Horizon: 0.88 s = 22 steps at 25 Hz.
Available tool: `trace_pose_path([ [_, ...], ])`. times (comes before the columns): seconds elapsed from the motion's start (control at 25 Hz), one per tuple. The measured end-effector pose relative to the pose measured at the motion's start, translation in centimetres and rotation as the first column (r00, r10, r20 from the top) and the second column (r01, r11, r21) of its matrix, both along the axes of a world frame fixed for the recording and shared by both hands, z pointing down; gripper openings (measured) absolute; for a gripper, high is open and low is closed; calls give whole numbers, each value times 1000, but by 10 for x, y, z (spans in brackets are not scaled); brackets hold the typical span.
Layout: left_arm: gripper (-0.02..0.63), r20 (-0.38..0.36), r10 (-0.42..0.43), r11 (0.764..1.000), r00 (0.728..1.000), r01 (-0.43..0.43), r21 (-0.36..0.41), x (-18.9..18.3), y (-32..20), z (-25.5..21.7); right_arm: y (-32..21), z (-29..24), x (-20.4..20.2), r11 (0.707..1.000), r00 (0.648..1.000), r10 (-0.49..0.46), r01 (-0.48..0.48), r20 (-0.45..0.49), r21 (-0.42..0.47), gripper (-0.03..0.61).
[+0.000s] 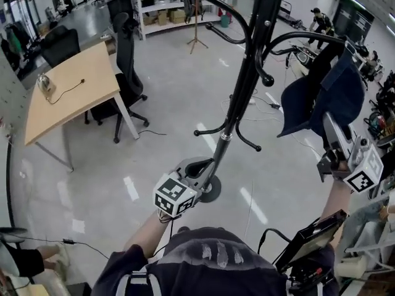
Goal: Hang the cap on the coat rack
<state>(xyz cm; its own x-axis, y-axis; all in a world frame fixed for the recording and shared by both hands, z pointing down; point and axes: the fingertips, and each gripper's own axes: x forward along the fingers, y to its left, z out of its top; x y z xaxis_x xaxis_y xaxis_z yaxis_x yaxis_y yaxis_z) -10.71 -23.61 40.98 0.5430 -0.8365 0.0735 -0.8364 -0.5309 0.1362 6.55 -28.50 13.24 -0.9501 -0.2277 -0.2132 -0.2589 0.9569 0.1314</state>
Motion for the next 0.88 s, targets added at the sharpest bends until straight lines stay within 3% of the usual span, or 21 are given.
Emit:
trace_pose_path([
  [0.4,6,21,-94,996,995,94,-7,-20,4,0,-17,12,-18,996,996,-88,88,22,-16,12],
  [0.88,6,16,-132,990,991,133,-40,-24,15,7,-21,20,-24,990,990,-132,134,47,-46,12],
])
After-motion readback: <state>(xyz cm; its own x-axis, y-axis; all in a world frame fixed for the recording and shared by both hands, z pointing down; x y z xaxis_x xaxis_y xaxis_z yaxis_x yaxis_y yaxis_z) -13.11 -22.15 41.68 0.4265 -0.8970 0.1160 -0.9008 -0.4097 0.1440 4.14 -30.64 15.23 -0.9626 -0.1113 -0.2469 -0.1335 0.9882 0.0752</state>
